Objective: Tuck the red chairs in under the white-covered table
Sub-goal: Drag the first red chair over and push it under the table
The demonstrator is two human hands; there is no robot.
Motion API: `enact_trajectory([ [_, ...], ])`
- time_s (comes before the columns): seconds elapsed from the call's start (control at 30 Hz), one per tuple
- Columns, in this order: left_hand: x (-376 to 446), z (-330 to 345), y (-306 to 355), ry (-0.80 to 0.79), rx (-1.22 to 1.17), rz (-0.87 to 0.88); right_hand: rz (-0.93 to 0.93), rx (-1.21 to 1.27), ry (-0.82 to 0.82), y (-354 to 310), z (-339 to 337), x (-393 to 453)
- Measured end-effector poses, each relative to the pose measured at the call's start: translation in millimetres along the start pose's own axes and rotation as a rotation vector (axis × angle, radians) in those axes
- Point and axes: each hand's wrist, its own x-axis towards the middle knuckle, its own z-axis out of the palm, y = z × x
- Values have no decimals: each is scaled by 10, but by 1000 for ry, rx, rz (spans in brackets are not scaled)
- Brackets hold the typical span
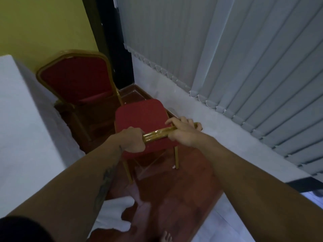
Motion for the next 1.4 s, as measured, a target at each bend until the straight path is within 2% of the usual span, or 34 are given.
enact_trajectory([
  [0.17,8,80,-86,28,-93,32,72,107,24,-2,-45,53],
  [0.3,-11,167,-126,111,-173,48,121,85,156,-81,85,4],
  [0.4,-23,209,-180,180,-192,70,240,130,244,-188,180,-21],
  [0.47,-52,208,-211,198,-186,97,421,306,288,-292,248,-46],
  [0.57,-112,178,-233,167,-160,144,619,816,368,-463,314,-121],
  [0.63,-162,160,-253,150,-134,135,646,1089,370,-564,347,-133],
  [0.73,-193,159,-281,165,-86,111,560,1205,336,-673,456,-119],
  [1.0,-302,182,-198,108,-81,118,489,1270,365,-667,472,-197],
  [1.2,-482,320,-44,36,-78,133,511,1228,409,-513,444,-355],
  [1.4,-594,457,36,30,-106,141,537,1108,414,-310,410,-415],
])
